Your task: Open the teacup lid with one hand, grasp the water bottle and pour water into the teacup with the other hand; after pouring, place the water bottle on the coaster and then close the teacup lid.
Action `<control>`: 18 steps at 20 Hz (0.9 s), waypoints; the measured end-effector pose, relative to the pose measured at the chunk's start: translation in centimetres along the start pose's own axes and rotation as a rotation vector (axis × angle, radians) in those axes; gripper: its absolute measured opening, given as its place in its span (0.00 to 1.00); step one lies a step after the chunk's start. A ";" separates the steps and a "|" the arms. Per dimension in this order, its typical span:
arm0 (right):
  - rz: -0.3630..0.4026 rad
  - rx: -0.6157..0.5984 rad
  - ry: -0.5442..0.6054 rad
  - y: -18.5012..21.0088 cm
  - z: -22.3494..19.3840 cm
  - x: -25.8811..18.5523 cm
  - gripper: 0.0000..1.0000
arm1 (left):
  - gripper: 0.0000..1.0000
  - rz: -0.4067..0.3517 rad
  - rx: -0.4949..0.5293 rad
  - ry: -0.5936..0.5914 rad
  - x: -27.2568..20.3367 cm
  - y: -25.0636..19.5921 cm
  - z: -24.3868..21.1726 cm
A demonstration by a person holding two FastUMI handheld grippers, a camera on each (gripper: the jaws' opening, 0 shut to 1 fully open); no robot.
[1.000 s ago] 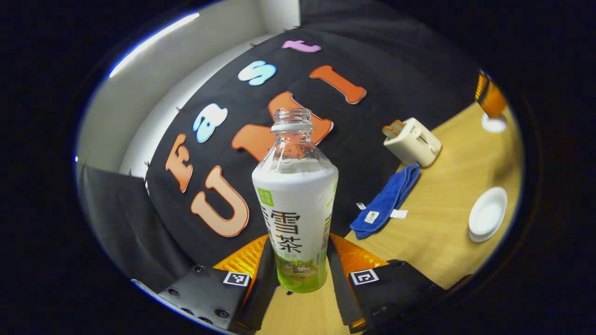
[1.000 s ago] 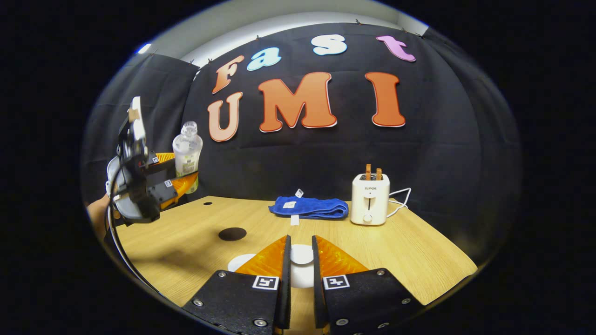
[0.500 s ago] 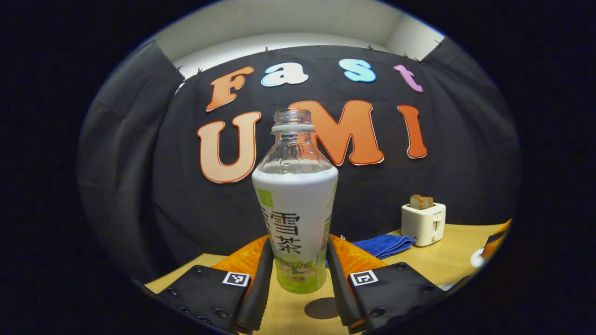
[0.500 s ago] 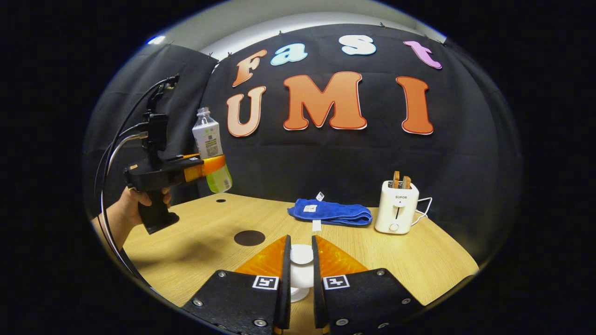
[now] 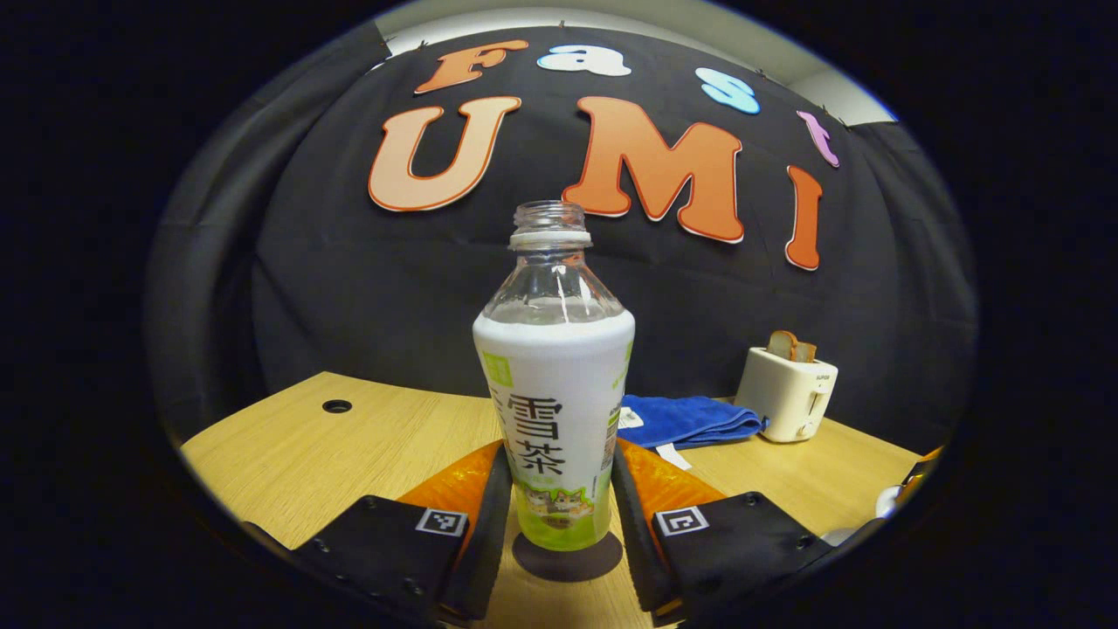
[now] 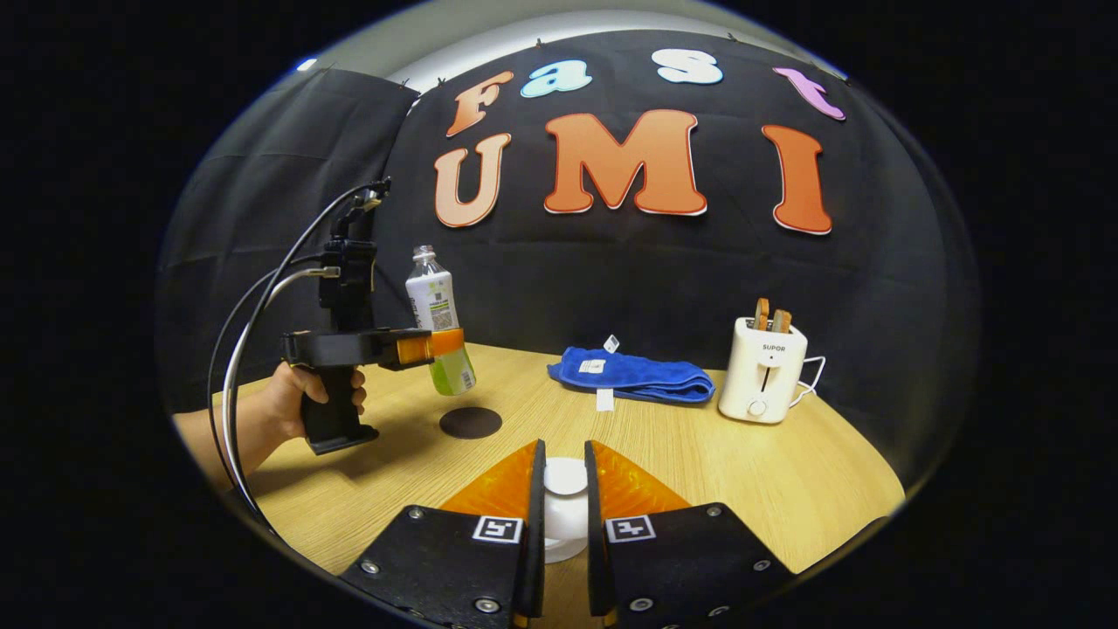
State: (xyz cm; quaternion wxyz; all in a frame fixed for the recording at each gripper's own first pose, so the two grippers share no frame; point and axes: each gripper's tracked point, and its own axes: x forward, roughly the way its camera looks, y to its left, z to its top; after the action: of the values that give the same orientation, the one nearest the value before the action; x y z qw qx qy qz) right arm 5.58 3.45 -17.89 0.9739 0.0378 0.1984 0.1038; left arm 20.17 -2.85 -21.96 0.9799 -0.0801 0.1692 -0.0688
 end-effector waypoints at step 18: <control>0.035 -0.013 0.037 0.4 -1.8 0.7 0.20 | 0.70 -0.030 0.038 0.133 1.6 -1.9 -5.6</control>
State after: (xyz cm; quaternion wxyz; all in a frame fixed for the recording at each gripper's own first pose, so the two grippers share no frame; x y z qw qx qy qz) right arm 5.38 4.02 -19.78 0.9683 0.0328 0.2150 0.1227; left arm 19.55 -5.77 -27.37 0.9667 -0.0591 0.2315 -0.0920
